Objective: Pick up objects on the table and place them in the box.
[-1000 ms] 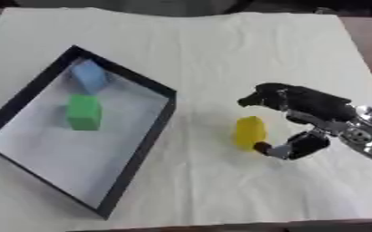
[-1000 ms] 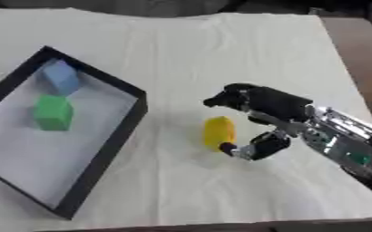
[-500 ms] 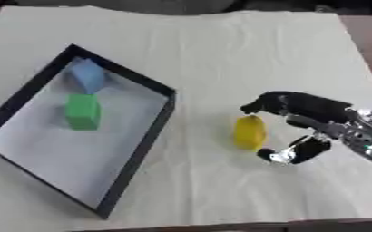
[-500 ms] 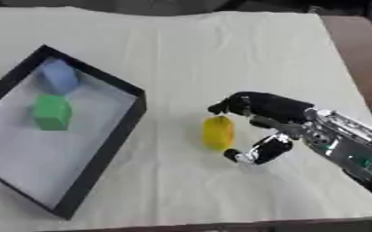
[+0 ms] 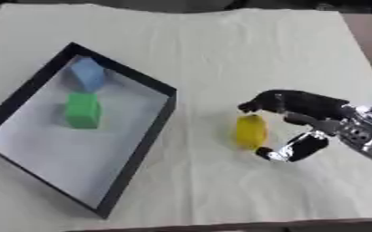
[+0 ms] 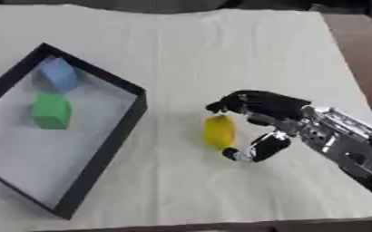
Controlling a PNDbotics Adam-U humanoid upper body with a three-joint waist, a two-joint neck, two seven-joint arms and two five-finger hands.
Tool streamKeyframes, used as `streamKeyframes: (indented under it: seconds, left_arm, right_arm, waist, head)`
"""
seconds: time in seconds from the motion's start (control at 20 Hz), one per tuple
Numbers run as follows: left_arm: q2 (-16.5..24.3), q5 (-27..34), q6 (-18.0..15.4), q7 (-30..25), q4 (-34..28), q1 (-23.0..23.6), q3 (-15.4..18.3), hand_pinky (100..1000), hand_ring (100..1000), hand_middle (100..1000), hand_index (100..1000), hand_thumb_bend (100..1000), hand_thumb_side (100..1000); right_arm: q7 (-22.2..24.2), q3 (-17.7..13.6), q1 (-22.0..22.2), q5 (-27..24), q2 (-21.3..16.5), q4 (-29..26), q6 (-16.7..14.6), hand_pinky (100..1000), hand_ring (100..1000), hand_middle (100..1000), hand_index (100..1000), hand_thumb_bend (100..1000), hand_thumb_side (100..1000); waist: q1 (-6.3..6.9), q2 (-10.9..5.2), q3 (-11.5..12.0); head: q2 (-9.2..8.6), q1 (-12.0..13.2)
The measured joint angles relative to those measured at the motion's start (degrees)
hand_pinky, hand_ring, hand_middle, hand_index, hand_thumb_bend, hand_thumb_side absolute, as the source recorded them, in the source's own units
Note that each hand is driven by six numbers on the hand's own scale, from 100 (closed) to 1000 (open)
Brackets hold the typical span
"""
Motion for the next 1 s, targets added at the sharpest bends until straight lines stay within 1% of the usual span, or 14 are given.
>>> streamKeyframes:
  seconds: [0.3,0.35,0.5,0.55,0.65,0.75,0.95,1.0]
  left_arm:
    - [-0.01,0.00,0.04,-0.04,0.00,-0.01,-0.10,900,654,803,817,105,625]
    - [-0.01,0.00,0.04,-0.04,0.00,-0.01,-0.10,901,654,804,817,103,627]
    - [-0.01,0.00,0.05,-0.05,0.00,-0.01,-0.10,901,654,804,817,103,627]
    - [-0.01,0.00,0.06,-0.06,0.00,-0.01,-0.10,901,654,804,817,103,627]
    - [-0.02,0.00,0.07,-0.07,0.00,-0.01,-0.10,902,654,804,817,102,628]
    - [-0.02,0.00,0.07,-0.07,0.00,-0.01,-0.10,902,653,804,817,101,627]
    - [-0.02,0.00,0.07,-0.07,0.00,-0.01,-0.10,903,654,805,817,100,630]
    - [-0.03,0.00,0.07,-0.07,0.00,-0.01,-0.10,903,654,805,817,100,630]
  right_arm:
    - [1.60,0.66,-0.29,0.12,0.08,0.00,1.07,922,778,749,922,338,354]
    - [1.77,0.69,-0.44,0.08,0.09,0.00,1.24,915,770,712,906,333,341]
    - [2.12,1.02,-0.74,-0.39,0.11,0.00,1.71,911,762,662,885,326,322]
    - [2.23,1.06,-0.79,-0.53,0.12,0.00,1.88,907,756,623,865,325,318]
    - [2.41,1.29,-1.08,-0.87,0.21,0.00,2.13,898,744,573,826,328,318]
    - [2.47,1.35,-1.21,-0.95,0.45,0.00,2.41,891,737,541,795,330,316]
    - [2.51,1.42,-1.17,-0.95,0.54,0.00,2.84,890,741,546,797,345,328]
    - [2.53,1.50,-1.14,-0.90,0.54,0.00,2.96,894,749,570,817,347,335]
  waist:
    - [0.00,0.09,0.39]
    - [0.00,0.09,0.40]
    - [0.00,0.09,0.47]
    - [0.00,0.09,0.49]
    - [0.00,0.09,0.52]
    - [0.00,0.09,0.56]
    - [0.00,0.09,0.57]
    - [0.00,0.09,0.57]
  head:
    - [0.00,0.13]
    - [0.00,0.14]
    - [0.00,0.16]
    - [0.00,0.17]
    - [0.00,0.20]
    - [0.00,0.23]
    - [0.00,0.36]
    - [0.00,0.36]
